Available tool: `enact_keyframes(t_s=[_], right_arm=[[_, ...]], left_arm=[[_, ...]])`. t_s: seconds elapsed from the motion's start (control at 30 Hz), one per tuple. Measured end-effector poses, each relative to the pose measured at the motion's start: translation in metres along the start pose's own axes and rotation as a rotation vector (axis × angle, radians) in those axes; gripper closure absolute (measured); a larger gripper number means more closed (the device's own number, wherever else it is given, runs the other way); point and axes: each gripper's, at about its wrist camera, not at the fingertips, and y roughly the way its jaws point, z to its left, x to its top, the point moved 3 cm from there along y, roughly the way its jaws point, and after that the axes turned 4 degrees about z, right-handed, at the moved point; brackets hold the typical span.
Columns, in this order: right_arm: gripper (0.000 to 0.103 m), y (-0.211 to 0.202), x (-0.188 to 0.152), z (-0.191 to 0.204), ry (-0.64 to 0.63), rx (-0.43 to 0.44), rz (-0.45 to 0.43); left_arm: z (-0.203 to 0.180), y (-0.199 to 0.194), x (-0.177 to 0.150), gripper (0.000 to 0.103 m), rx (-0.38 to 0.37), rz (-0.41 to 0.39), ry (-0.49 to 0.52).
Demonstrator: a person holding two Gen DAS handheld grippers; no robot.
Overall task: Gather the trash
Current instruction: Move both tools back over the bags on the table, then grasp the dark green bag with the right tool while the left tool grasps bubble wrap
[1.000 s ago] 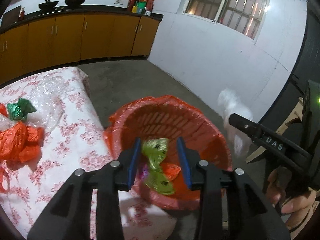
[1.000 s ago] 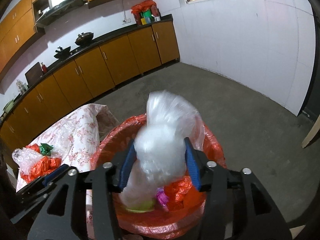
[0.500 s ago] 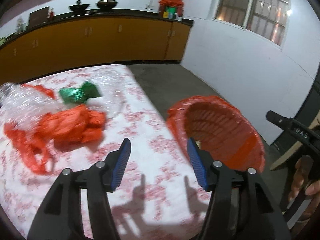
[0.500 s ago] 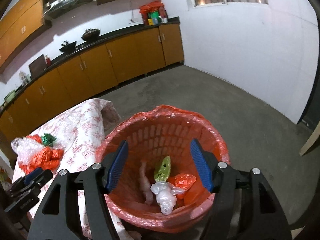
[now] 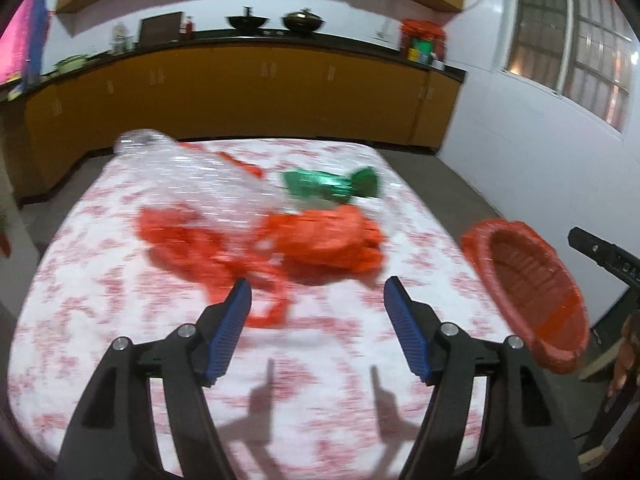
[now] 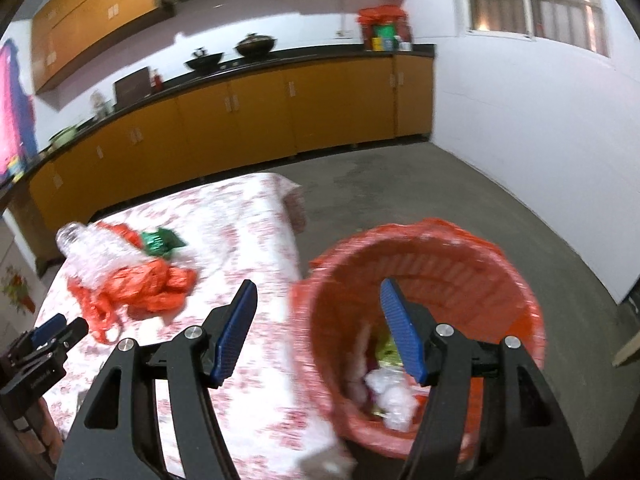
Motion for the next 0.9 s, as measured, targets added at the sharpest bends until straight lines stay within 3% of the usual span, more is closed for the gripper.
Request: enact_keyframes(t_s=[0.33, 0.67, 0.9], right_arm=[[0.038, 0.03, 0.006, 0.077, -0.11, 0.105, 0.026], [0.038, 0.084, 0.047, 0.157, -0.255, 0.188, -0.016], [0.038, 0.145, 0.047, 0.18, -0.31, 0.214, 0.109]], left_arm=[[0.089, -0.012, 0.0, 0.032, 0.124, -0.024, -0.137], [0.135, -0.019, 0.007, 0.032, 0.182, -0.062, -0.227], [0.156, -0.012, 0.015, 0.032, 0.196, -0.069, -0.275]])
